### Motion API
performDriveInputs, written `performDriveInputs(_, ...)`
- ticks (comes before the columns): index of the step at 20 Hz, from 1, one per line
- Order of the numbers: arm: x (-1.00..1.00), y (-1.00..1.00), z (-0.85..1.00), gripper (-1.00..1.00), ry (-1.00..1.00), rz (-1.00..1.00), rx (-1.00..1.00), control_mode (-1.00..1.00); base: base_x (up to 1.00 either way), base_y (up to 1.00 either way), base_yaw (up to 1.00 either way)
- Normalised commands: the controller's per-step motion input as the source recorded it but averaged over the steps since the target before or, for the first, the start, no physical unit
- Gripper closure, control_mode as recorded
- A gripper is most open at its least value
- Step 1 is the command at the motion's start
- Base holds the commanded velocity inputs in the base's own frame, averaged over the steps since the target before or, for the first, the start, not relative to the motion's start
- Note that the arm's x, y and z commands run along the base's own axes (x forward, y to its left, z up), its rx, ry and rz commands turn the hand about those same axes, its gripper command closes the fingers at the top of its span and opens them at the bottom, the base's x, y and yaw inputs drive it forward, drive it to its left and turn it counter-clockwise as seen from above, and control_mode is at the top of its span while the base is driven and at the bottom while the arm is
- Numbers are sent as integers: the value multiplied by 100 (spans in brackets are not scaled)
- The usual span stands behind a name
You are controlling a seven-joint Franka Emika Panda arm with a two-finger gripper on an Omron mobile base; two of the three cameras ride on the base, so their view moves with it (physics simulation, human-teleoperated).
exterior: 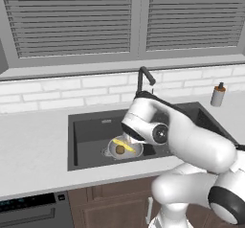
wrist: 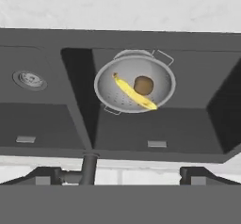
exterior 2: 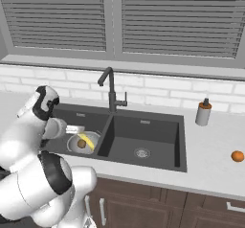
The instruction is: Put the colander in the sink, put the kiwi, banana, tangerine in the colander, and turn on the sink faucet and pour water over the colander.
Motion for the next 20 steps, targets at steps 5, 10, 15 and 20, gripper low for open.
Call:
performDriveInputs(5,-44,-99,15,-100,0,27,0,-100,0,0,0)
performDriveInputs(10,-30,-97,15,-100,2,20,1,-100,0,0,0)
performDriveInputs(15,-16,-81,49,-100,17,1,1,-100,0,0,0)
performDriveInputs(20,0,-96,53,-100,17,-3,11,-100,0,0,0)
